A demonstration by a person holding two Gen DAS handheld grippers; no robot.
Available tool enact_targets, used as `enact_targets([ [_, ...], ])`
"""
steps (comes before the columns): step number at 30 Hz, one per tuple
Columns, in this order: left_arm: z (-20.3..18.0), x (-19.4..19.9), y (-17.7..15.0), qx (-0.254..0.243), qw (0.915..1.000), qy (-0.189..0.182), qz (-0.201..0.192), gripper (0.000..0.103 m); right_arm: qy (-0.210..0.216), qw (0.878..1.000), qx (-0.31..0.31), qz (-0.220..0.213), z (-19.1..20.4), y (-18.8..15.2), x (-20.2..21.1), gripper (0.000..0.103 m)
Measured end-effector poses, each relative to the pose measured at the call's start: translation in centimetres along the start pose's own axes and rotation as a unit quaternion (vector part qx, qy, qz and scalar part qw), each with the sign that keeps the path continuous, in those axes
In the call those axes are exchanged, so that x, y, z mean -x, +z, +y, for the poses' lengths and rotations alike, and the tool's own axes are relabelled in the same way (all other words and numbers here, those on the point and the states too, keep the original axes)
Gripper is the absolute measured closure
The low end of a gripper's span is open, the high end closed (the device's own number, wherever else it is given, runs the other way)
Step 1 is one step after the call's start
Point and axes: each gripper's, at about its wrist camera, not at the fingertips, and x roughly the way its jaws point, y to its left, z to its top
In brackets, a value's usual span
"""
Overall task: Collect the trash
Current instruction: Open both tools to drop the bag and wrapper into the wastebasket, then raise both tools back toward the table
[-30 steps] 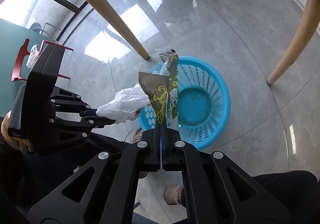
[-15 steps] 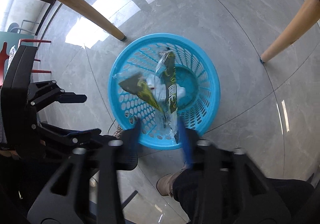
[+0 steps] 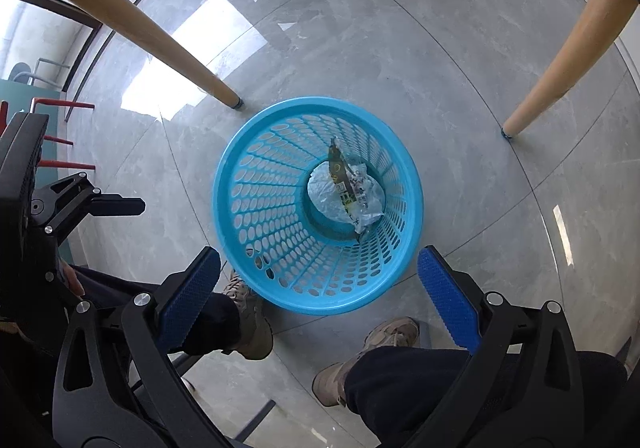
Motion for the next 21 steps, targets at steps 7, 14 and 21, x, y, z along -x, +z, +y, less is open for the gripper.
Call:
enact_targets([
  [7, -0.3, 1.9, -0.4, 0.005, 0.9997, 0.015, -0.018, 0.006, 0.008, 1.000, -0.001, -0.010, 0.3, -0.3, 1.4, 0.009],
  [14, -1.6, 5.7, -2.0, 0.005, 0.9984, 0.033, -0.045, 0.006, 0.021, 1.000, -0.003, -0.022, 1.1, -1.2, 4.3, 0.009],
  [21, -4.0, 10.9, -5.0, -0.002, 0.9949, 0.050, -0.088, 0.006, 0.038, 0.998, 0.007, -0.044, 2.7, -3.4, 8.8, 0.009],
])
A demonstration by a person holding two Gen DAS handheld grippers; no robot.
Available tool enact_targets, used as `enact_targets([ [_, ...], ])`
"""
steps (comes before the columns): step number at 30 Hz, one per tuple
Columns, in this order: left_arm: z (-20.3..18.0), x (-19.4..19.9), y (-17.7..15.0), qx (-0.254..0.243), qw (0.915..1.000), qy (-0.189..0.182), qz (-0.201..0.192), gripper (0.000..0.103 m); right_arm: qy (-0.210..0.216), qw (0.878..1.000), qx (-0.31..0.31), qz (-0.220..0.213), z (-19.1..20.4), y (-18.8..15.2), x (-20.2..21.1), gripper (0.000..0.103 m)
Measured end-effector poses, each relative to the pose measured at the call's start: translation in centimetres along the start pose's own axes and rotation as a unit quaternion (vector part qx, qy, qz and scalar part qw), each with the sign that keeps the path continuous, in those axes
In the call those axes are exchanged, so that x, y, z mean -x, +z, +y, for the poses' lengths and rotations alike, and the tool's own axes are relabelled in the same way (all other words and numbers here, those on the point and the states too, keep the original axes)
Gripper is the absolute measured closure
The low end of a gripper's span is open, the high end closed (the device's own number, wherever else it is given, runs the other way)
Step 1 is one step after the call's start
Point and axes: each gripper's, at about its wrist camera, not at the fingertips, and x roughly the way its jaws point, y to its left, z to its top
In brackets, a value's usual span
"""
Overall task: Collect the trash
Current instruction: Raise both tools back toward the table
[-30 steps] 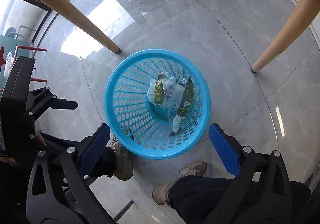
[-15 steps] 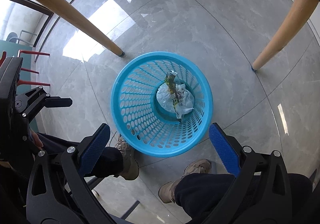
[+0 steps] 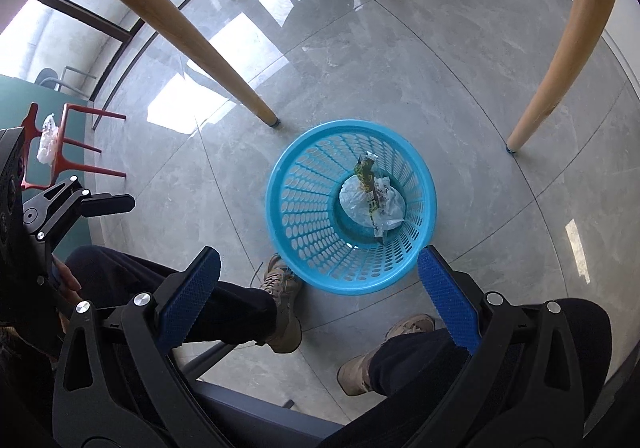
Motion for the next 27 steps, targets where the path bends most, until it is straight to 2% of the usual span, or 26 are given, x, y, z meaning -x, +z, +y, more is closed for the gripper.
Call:
enact_targets([
  [9, -3.3, 6.9, -3.1, -0.012, 0.9977, 0.021, -0.064, 0.006, 0.014, 0.999, 0.009, -0.039, 1.7, -3.4, 5.9, 0.009],
  [14, -4.5, 11.0, -4.7, -0.016, 0.9937, 0.017, -0.110, 0.006, 0.015, 0.997, 0.024, -0.068, 2.7, -5.5, 9.4, 0.009],
  [22, -6.9, 17.4, -6.1, -0.048, 0.9803, 0.029, -0.189, 0.006, 0.020, 0.990, 0.056, -0.129, 3.8, -8.6, 16.6, 0.009],
  [27, -7.8, 20.5, -5.7, -0.069, 0.9713, 0.044, -0.223, 0.006, 0.015, 0.982, 0.084, -0.170, 4.5, -9.7, 21.1, 0.009],
])
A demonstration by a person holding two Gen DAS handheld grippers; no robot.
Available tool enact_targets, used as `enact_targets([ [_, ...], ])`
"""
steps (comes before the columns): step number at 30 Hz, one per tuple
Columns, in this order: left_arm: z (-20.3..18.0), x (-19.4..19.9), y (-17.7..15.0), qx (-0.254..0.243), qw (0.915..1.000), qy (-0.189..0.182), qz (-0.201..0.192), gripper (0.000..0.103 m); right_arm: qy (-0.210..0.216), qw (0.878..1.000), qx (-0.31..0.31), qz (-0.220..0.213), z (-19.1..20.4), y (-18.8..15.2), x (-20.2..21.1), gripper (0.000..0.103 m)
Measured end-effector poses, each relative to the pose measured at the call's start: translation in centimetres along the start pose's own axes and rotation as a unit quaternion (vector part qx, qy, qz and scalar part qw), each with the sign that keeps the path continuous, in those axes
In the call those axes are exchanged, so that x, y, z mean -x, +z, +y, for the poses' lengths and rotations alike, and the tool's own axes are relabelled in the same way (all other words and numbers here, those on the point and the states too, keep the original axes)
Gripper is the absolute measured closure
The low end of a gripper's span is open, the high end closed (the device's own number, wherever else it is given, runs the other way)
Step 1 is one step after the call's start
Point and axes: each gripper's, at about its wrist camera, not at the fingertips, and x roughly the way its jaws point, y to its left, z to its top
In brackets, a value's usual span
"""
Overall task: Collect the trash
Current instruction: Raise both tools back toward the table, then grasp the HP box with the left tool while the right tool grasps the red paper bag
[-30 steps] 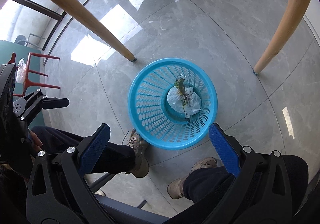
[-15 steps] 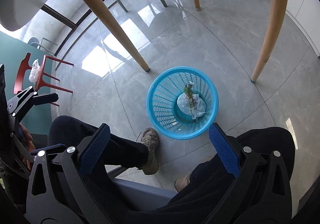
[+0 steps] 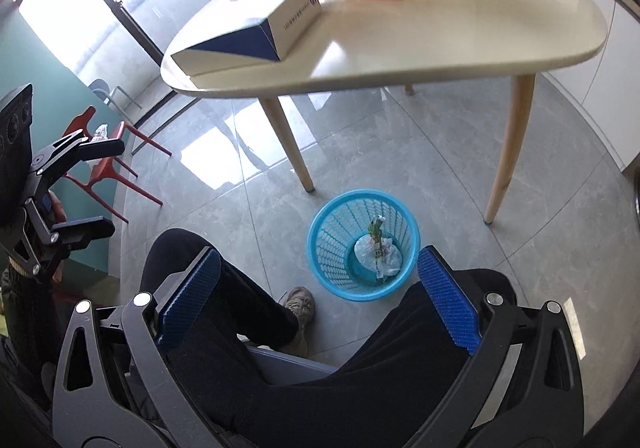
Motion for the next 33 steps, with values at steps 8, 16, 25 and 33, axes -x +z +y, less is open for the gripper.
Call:
enact_targets([
  [8, 0.1, 2.8, 4.0, -0.035, 0.9988, -0.014, -0.032, 0.006, -0.003, 0.998, 0.050, -0.049, 0.5, 2.1, 4.9, 0.009],
  [16, 2.0, 1.4, 8.4, -0.071, 0.9965, -0.039, -0.022, 0.006, -0.001, 0.994, 0.082, -0.070, -0.9, 6.8, 6.3, 0.009],
  [25, 5.6, -2.3, 11.9, -0.113, 0.9901, -0.082, -0.006, 0.006, -0.016, 0.990, 0.120, -0.067, -2.1, 13.7, 3.2, 0.009],
  [33, 6.8, -4.9, 13.1, -0.140, 0.9832, -0.117, 0.011, 0.006, -0.010, 0.989, 0.140, -0.052, -2.0, 18.6, -0.7, 0.009],
])
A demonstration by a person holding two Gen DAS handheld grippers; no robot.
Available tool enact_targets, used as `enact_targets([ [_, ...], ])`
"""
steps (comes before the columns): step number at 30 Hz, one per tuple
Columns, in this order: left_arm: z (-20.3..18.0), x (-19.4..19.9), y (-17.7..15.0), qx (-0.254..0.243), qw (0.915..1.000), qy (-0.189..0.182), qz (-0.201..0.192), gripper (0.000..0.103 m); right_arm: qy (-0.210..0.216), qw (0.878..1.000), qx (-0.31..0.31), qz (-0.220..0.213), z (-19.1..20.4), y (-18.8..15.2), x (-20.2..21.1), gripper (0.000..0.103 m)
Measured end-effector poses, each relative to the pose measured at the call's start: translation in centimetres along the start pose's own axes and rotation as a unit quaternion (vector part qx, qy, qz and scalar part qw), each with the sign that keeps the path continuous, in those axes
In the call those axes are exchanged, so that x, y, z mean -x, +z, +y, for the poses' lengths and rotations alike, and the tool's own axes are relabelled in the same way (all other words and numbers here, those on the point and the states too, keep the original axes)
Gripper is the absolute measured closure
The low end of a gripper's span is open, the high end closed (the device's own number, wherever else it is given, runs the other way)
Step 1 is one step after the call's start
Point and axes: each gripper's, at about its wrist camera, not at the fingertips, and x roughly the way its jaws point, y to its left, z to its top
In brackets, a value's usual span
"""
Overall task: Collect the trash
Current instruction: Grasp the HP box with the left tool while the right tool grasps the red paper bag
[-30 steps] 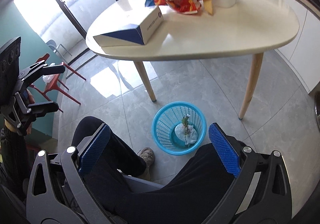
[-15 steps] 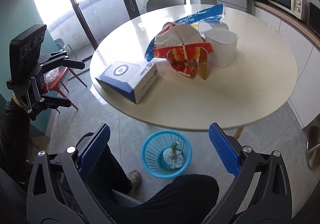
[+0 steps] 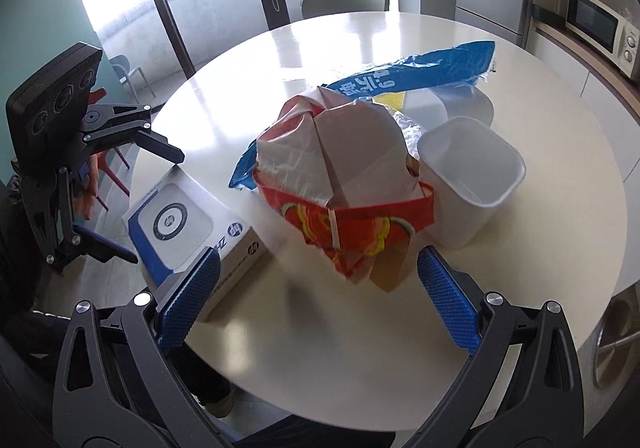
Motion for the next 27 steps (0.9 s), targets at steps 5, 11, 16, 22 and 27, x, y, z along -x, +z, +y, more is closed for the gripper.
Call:
enact_targets([
  [5, 0.3, -0.6, 0.1, -0.009, 0.9998, -0.015, -0.001, 0.005, 0.001, 1.000, 0.004, 0.000, -0.4, 1.4, -1.5, 0.009],
  [11, -0.3, -0.9, -0.1, -0.044, 0.9987, -0.025, 0.005, 0.006, -0.002, 1.000, 0.003, 0.001, -1.0, 2.1, -2.6, 0.010],
  [16, -0.5, -1.5, -0.7, -0.040, 0.9988, -0.019, 0.021, 0.008, -0.001, 1.000, 0.009, 0.006, -0.6, 2.2, -3.1, 0.027],
  [22, -1.1, -1.4, -1.2, -0.047, 0.9989, 0.000, 0.004, 0.018, 0.005, 1.000, 0.008, 0.001, -0.3, 1.9, -2.9, 0.051],
  [27, -1.9, -1.3, -1.5, -0.050, 0.9986, 0.012, -0.012, 0.022, 0.009, 1.000, 0.002, -0.002, -1.0, 1.3, -2.6, 0.077],
])
